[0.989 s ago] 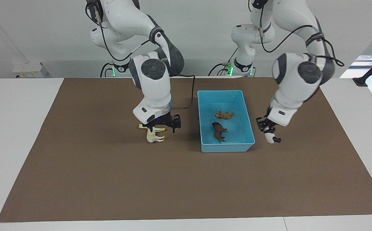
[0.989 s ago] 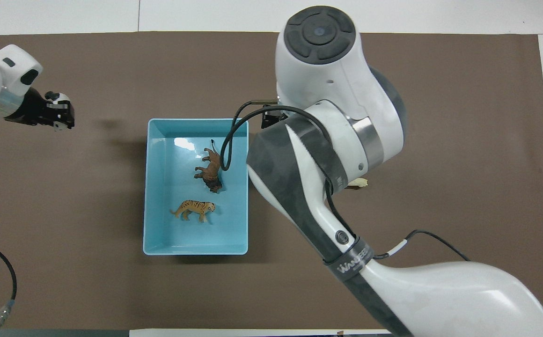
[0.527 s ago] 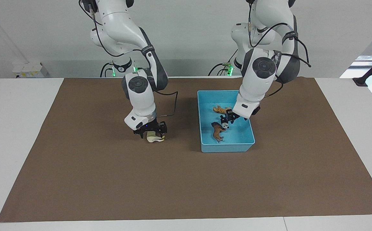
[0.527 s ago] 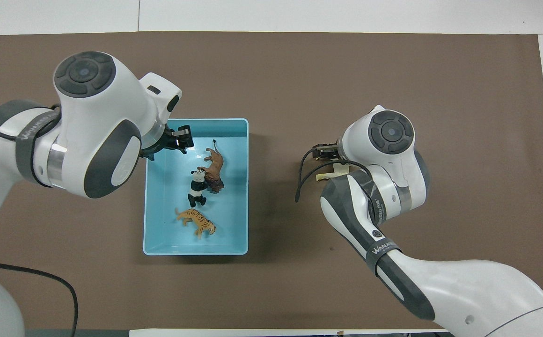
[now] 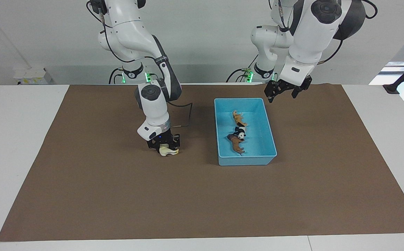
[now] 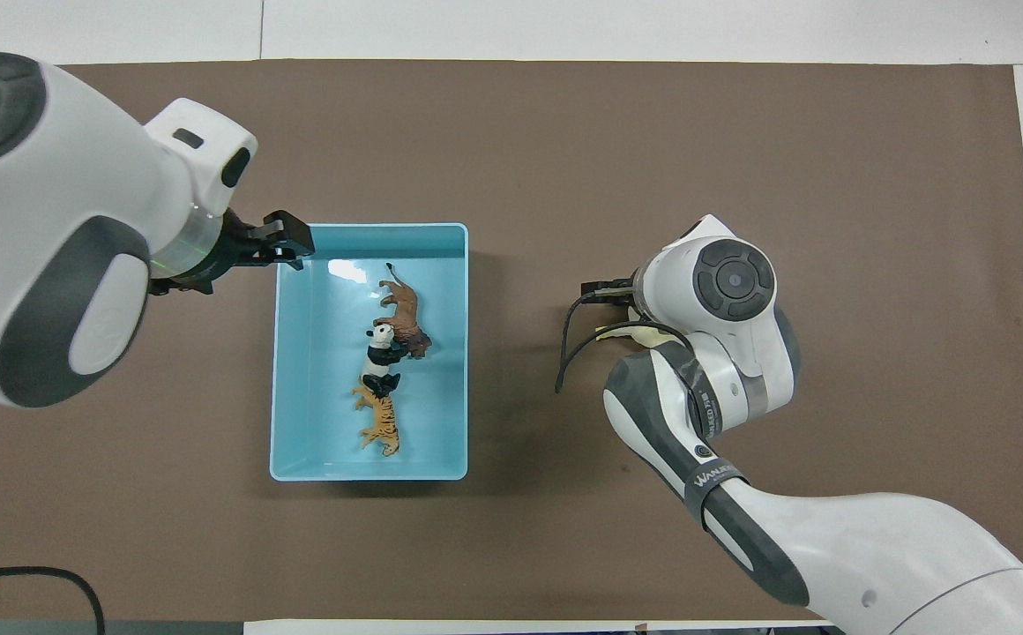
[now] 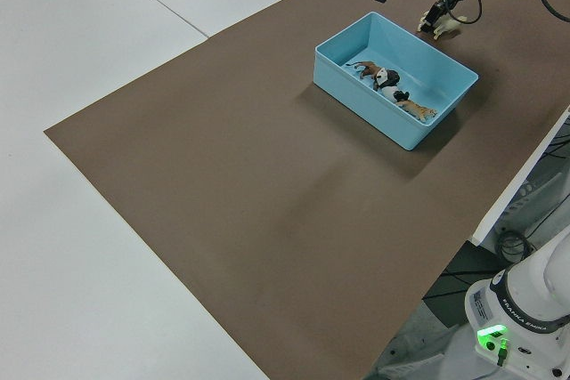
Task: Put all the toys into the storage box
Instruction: 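Carry the white horse into the box with the right gripper and release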
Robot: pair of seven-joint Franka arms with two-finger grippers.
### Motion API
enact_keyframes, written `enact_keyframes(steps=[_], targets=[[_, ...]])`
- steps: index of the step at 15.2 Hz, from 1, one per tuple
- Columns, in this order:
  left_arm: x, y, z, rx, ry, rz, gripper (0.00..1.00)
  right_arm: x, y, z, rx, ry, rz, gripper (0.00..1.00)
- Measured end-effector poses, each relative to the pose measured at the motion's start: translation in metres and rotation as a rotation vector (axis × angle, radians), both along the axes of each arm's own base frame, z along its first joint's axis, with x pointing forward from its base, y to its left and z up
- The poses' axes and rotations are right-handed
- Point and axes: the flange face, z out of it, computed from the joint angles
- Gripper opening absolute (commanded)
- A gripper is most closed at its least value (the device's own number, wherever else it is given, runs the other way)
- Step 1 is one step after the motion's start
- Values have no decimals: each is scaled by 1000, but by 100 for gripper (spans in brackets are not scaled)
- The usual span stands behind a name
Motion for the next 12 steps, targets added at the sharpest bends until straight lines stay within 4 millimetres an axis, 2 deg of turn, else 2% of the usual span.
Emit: enact_keyframes(steps=[1, 4, 5, 7, 8, 9, 10, 12], targets=[[-1, 18, 5, -2, 11, -34, 100, 0, 2, 1, 1, -2, 2, 3], [3, 72, 12, -18, 28, -107, 100, -1, 3, 1, 2, -1, 2, 0], [3, 81, 15, -21, 24, -113, 100, -1, 3, 1, 1, 2, 3, 0], [1, 84, 20, -22, 16, -121, 100, 1, 10, 9, -17, 58, 8, 0], [1, 83, 20, -22, 12, -122, 100, 5, 23, 26, -27, 96, 6, 0], [2, 86, 20, -22, 12, -119, 100, 11, 44, 53, -33, 124, -8, 0], [3, 89, 17, -22, 15, -118, 100, 14, 72, 90, -36, 144, -22, 0], [8, 91, 9, -22, 30, -121, 100, 9, 131, 164, -16, 164, -61, 0]])
